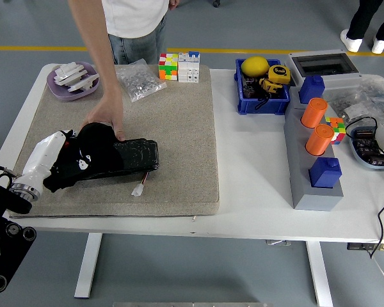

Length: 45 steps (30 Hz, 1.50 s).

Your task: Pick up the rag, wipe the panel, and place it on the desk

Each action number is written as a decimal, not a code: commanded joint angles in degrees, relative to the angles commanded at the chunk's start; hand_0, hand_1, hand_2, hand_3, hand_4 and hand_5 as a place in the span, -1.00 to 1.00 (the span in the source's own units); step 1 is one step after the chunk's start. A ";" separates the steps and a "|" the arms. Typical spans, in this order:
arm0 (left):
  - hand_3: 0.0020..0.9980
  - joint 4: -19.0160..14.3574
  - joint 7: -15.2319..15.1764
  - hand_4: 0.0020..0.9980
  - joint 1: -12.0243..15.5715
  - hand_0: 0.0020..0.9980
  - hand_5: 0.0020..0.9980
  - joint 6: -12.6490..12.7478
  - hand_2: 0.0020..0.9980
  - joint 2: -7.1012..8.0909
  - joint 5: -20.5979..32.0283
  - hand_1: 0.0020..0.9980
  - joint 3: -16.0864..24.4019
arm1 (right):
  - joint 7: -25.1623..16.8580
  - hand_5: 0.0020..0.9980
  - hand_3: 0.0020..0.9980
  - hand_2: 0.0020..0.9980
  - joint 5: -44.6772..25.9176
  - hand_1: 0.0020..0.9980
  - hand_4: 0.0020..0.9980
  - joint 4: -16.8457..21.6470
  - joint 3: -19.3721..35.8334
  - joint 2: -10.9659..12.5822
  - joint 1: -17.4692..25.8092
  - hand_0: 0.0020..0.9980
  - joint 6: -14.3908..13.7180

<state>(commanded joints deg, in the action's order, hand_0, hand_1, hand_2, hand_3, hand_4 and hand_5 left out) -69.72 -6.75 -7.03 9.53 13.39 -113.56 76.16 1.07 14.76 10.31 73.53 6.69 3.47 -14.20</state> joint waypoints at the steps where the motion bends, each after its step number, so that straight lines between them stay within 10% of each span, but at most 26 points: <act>1: 0.01 0.02 0.02 0.00 -0.28 -0.51 -1.00 -0.02 0.08 -0.16 0.00 -0.49 -0.59 | 0.00 -0.10 0.19 0.36 0.07 0.35 0.97 0.00 0.06 0.00 -0.03 0.63 0.02; 30: 0.01 4.28 -0.09 0.03 -10.53 -0.52 -1.00 0.19 0.08 -4.56 0.99 -0.49 -17.43 | 0.15 -0.09 0.19 0.36 0.28 0.35 0.97 0.00 -0.40 0.27 -0.61 0.62 0.42; 45: 0.02 5.06 -0.29 0.04 -9.17 -0.49 -1.00 0.51 0.08 -4.10 0.53 -0.48 -14.35 | 0.27 -0.09 0.19 0.36 1.15 0.35 0.97 0.00 0.40 0.36 -0.29 0.63 0.21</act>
<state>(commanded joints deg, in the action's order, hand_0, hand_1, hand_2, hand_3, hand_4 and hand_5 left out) -64.66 -7.04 -16.21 10.05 9.29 -113.03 61.81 1.34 15.91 10.31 73.93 7.06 3.18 -13.99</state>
